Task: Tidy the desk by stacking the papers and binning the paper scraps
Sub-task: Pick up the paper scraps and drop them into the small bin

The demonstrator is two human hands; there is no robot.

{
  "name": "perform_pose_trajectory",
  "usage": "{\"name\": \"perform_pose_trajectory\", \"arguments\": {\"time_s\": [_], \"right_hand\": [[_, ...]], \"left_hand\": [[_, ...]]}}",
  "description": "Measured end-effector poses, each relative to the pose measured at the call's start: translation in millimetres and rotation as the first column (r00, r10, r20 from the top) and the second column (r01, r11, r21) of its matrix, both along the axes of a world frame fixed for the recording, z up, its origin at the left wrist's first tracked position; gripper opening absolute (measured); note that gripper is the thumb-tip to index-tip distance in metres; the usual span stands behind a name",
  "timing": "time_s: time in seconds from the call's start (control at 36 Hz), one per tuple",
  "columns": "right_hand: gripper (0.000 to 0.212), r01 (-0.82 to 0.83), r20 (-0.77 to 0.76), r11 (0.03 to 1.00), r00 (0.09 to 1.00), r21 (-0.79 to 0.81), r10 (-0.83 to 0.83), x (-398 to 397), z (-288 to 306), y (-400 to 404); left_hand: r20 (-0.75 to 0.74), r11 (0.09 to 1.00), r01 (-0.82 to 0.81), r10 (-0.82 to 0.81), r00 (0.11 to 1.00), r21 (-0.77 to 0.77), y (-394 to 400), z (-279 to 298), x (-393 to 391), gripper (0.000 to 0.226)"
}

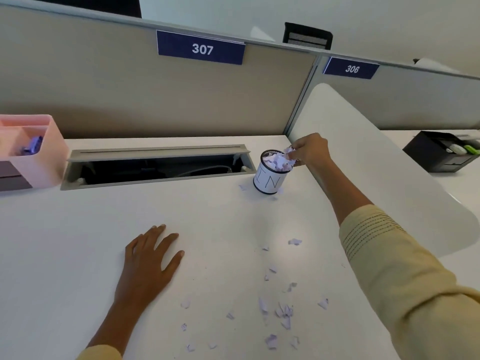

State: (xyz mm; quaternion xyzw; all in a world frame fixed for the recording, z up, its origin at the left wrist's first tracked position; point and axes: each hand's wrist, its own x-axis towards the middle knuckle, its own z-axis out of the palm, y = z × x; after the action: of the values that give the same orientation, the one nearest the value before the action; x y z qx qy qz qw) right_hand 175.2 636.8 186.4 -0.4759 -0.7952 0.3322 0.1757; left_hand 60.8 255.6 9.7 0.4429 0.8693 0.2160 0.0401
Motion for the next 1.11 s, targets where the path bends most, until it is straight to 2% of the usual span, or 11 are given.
{"name": "perform_pose_trajectory", "arguments": {"time_s": [0.08, 0.25, 0.39, 0.56, 0.61, 0.69, 0.81, 0.86, 0.92, 1.0, 1.11], "right_hand": [[0.026, -0.023, 0.079, 1.000, 0.997, 0.001, 0.023, -10.9, -0.3, 4.3], [0.031, -0.054, 0.052, 0.998, 0.997, -0.008, 0.055, -18.5, 5.1, 3.6], [0.024, -0.124, 0.101, 0.981, 0.989, 0.150, 0.110, -18.8, 5.5, 1.3], [0.025, -0.047, -0.080, 0.928, 0.993, 0.369, 0.082, -9.1, -13.2, -30.2], [0.026, -0.111, -0.104, 0.900, 0.980, 0.423, 0.170, -8.2, -31.0, -49.1], [0.022, -0.343, 0.001, 0.812, 0.921, 0.472, 0.389, -11.1, -63.8, -68.7], [0.038, -0.606, 0.305, 0.741, 0.792, 0.290, 0.529, -23.4, -99.2, -82.6], [0.055, -0.655, 0.476, 0.749, 0.693, 0.102, 0.542, -28.1, -110.4, -88.3], [0.069, -0.652, 0.546, 0.758, 0.630, -0.014, 0.552, -28.7, -120.5, -90.7], [0.076, -0.609, 0.551, 0.792, 0.646, -0.046, 0.528, -20.0, -131.5, -91.2], [0.069, -0.570, 0.461, 0.820, 0.742, 0.050, 0.487, 5.2, -141.0, -93.8]], "left_hand": [[0.006, 1.000, -0.005, 0.005, 1.000, -0.012, 0.3, -0.9, -1.0, 0.069], [0.000, 1.000, -0.005, 0.005, 1.000, -0.015, 0.5, -1.2, -0.5, 0.067], [0.000, 1.000, -0.009, 0.009, 1.000, -0.018, 0.4, 0.2, -0.4, 0.068], [0.011, 1.000, -0.009, 0.010, 1.000, -0.020, -0.4, 0.6, 0.5, 0.067], [0.009, 1.000, -0.009, 0.009, 1.000, -0.023, -0.6, -0.1, 0.4, 0.066], [0.013, 1.000, -0.010, 0.010, 1.000, -0.024, -0.6, -0.4, -0.3, 0.066], [0.009, 1.000, -0.005, 0.005, 1.000, -0.018, -0.6, -0.4, -0.6, 0.066], [0.008, 1.000, -0.006, 0.006, 1.000, -0.013, -0.6, -0.8, -0.6, 0.066], [0.005, 1.000, -0.006, 0.006, 1.000, -0.001, -0.4, -1.7, -0.5, 0.063], [-0.007, 1.000, -0.008, 0.008, 1.000, 0.023, 0.1, -2.6, -0.1, 0.057], [-0.022, 1.000, -0.014, 0.014, 1.000, 0.027, 0.2, -3.7, -0.3, 0.055]]}}
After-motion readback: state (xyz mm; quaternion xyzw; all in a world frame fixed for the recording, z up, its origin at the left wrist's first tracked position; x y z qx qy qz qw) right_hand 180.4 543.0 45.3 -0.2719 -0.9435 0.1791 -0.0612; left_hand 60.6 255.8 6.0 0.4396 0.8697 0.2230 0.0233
